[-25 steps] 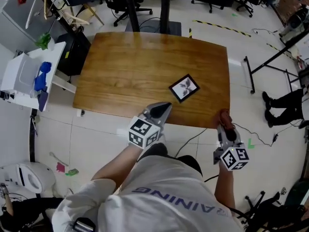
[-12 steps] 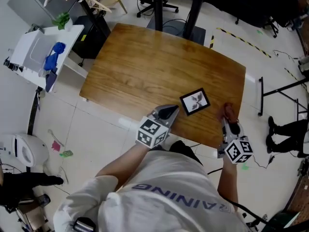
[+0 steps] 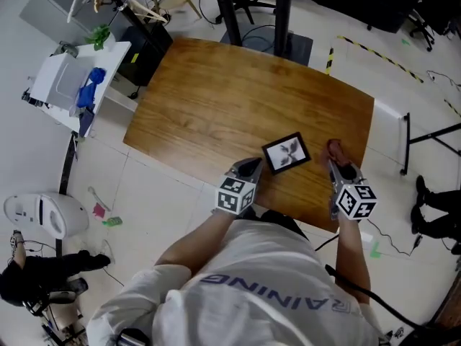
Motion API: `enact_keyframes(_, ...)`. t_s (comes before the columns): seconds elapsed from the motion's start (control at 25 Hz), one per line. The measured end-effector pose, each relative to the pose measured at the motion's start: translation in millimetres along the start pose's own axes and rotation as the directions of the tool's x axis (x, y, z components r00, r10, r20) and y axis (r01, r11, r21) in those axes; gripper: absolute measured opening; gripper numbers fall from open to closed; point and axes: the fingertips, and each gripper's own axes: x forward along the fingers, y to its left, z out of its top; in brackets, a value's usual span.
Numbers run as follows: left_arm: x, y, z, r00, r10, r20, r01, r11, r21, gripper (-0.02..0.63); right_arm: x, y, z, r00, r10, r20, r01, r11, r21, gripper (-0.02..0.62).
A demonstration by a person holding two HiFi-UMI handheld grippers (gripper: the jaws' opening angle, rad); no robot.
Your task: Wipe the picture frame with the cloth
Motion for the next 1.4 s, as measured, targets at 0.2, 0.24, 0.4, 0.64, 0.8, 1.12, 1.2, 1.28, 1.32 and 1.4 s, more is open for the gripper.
enact_keyframes(0.2, 41.2, -1.4, -28.3, 0.998, -0.013, -0.06, 0.013, 1.0, -0.009, 0.006, 37.7, -1.7, -25.1, 0.993, 0.011, -0.114, -0.018, 0.998, -0.064, 0.117)
enact_keyframes(0.24, 48.0, -0.4, -34.4, 0.997, -0.012, -0.079, 0.012, 1.0, -0.001, 0.006, 42.9, 0.7, -29.0, 0.992, 0.017, -0.127, -0.025, 0.997, -0.067, 0.117)
enact_keyframes(0.4, 61.0, 1.9, -40.0, 0.994, -0.011, -0.111, 0.013, 1.0, 0.014, 0.006, 56.6, 12.0, -33.7, 0.987, 0.039, -0.154, -0.052, 0.995, -0.08, 0.117)
enact_keyframes(0.64, 61.4, 1.8, -51.8, 0.986, -0.027, -0.165, 0.032, 0.999, 0.027, 0.006, 72.4, 14.2, -45.4, 0.979, 0.019, -0.204, -0.044, 0.991, -0.122, 0.117)
enact_keyframes(0.8, 63.6, 6.7, -57.2, 0.984, -0.022, -0.178, 0.028, 0.999, 0.032, 0.006, 82.8, 9.8, -55.9, 0.969, -0.002, -0.246, -0.036, 0.988, -0.149, 0.117)
enact_keyframes(1.12, 65.6, 6.7, -53.6, 0.982, -0.036, -0.184, 0.041, 0.999, 0.021, 0.006, 88.3, 11.9, -54.7, 0.971, 0.01, -0.24, -0.049, 0.987, -0.156, 0.117)
enact_keyframes(1.2, 61.8, 1.4, -52.5, 0.982, -0.049, -0.185, 0.053, 0.998, 0.016, 0.006, 91.5, 18.8, -44.0, 0.976, 0.032, -0.213, -0.068, 0.984, -0.163, 0.117)
enact_keyframes(1.28, 57.2, -5.1, -54.5, 0.98, -0.061, -0.191, 0.064, 0.998, 0.012, 0.006, 97.8, 23.5, -39.8, 0.976, 0.039, -0.212, -0.082, 0.977, -0.195, 0.117)
enact_keyframes(1.32, 55.1, -8.3, -57.4, 0.978, -0.066, -0.196, 0.069, 0.998, 0.01, 0.006, 101.2, 24.7, -39.5, 0.976, 0.038, -0.216, -0.085, 0.973, -0.213, 0.117)
enact_keyframes(1.4, 51.7, -14.5, -65.2, 0.975, -0.076, -0.209, 0.079, 0.997, 0.003, 0.007, 107.0, 25.0, -38.1, 0.976, 0.032, -0.216, -0.084, 0.969, -0.234, 0.117)
